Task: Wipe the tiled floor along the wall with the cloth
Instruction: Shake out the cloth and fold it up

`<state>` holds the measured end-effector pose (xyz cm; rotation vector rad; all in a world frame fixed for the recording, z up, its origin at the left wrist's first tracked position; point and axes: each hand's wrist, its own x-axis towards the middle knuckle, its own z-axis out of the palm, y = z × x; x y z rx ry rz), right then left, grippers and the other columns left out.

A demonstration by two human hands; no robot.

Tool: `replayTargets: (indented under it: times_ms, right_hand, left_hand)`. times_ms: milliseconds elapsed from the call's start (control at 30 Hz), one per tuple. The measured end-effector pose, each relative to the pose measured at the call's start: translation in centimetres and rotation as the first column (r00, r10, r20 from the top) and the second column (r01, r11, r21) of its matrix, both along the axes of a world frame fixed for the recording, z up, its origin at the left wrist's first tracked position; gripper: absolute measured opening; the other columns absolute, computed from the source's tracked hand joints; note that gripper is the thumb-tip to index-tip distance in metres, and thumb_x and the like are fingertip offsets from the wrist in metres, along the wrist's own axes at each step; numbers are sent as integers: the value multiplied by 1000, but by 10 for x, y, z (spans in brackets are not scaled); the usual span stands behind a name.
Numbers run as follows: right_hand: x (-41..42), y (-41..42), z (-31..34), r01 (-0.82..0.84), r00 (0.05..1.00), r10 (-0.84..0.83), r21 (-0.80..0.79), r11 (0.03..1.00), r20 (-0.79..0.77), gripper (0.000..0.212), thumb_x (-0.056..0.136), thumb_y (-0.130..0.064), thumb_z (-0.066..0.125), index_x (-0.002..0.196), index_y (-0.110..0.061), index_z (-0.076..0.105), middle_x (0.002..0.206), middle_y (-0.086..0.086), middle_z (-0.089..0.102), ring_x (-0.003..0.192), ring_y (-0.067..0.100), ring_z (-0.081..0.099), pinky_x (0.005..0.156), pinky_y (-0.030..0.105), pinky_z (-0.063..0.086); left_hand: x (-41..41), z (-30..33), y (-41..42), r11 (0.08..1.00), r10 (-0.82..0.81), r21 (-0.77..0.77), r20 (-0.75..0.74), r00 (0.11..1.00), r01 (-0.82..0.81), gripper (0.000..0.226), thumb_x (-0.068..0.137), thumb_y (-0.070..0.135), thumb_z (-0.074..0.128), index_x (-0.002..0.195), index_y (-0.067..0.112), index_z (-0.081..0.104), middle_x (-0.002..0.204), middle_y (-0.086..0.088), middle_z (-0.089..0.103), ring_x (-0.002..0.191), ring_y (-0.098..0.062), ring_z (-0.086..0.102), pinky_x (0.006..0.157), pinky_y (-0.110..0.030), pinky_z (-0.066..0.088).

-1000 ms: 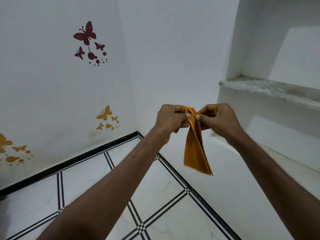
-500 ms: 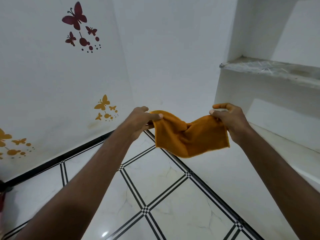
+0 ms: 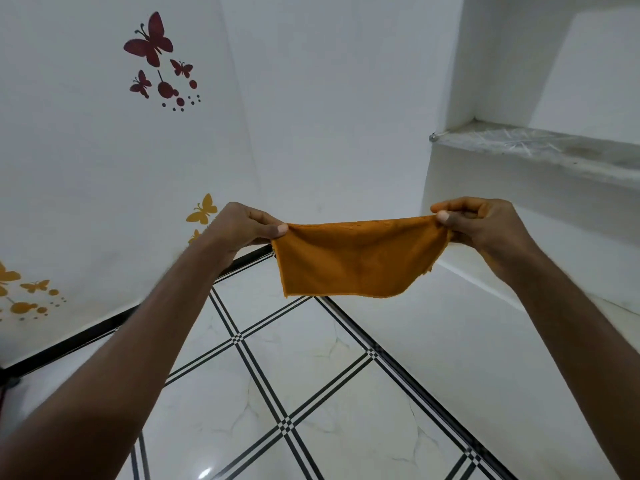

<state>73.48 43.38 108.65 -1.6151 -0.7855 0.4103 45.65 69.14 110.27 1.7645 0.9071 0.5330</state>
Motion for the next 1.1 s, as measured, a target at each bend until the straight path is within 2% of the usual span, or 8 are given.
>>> replayTargets:
  times_ms: [200, 333, 433, 567, 700, 833, 967, 1100]
  right_hand:
    - [1, -11, 18, 94, 933, -60, -80, 992, 354, 15, 85, -15, 81, 100, -15, 78, 88, 8, 76, 84, 20, 74, 76, 25, 56]
    - [-1, -18, 21, 184, 872, -140, -48, 982, 470, 13, 85, -15, 81, 98, -15, 78, 82, 4, 74, 76, 16, 73, 68, 20, 52]
    - [-2, -20, 25, 222, 838, -179, -23, 975, 515, 8, 88, -14, 78, 92, -20, 76, 79, -3, 71, 77, 14, 71, 67, 18, 50]
    - [1, -30, 37, 183, 846, -133, -49, 982, 516, 6, 92, -16, 74, 91, -22, 74, 80, -3, 71, 76, 12, 70, 68, 20, 50]
    - [7, -41, 48, 125, 842, -90, -31, 992, 532, 5, 95, -18, 69, 96, -17, 74, 86, 1, 72, 82, 16, 70, 77, 29, 53]
    - [17, -32, 44, 79, 887, -59, -26, 997, 459, 13, 103, -19, 58, 100, -12, 68, 89, 3, 67, 85, 17, 63, 75, 31, 52]
    - [25, -11, 10, 76, 953, -45, -93, 993, 300, 17, 104, -25, 56, 100, -13, 67, 88, 7, 67, 84, 25, 67, 62, 28, 52]
    - [21, -6, -11, 94, 963, -63, -108, 990, 263, 21, 101, -26, 62, 107, -7, 70, 96, 14, 71, 84, 31, 71, 66, 36, 60]
  left_hand:
    - [-4, 27, -5, 985, -67, 161, 28, 997, 62, 26, 79, 9, 81, 106, 9, 77, 106, -1, 74, 96, -10, 71, 70, -10, 55]
    - [-6, 36, -11, 992, -61, 114, 83, 995, 52, 31, 75, 19, 80, 102, 4, 77, 100, -6, 78, 96, -15, 73, 72, -15, 57]
    - [-8, 39, -16, 992, -112, 59, 27, 993, 110, 43, 69, 23, 78, 107, 2, 76, 103, -6, 78, 101, -17, 72, 76, -17, 59]
    - [-10, 45, -30, 978, -39, 204, 3, 999, 37, 24, 75, 17, 83, 98, 10, 79, 95, -3, 79, 94, -14, 74, 83, -25, 59]
    - [-16, 49, -52, 930, 46, 359, 106, 993, -81, 16, 79, 18, 83, 94, 14, 80, 84, 1, 78, 80, -6, 72, 75, -22, 55]
    - [-19, 47, -67, 939, 12, 333, 211, 977, -84, 12, 85, 18, 77, 96, 13, 76, 85, -1, 77, 82, -8, 72, 75, -19, 56]
    - [-2, 16, -64, 984, 10, 179, 79, 997, -24, 13, 92, 20, 70, 103, 14, 74, 95, -1, 76, 94, -11, 71, 86, -29, 57]
    - [11, -10, -68, 995, 93, 36, 15, 996, -93, 16, 95, 14, 67, 107, 7, 74, 101, -15, 74, 90, -22, 75, 74, -31, 63]
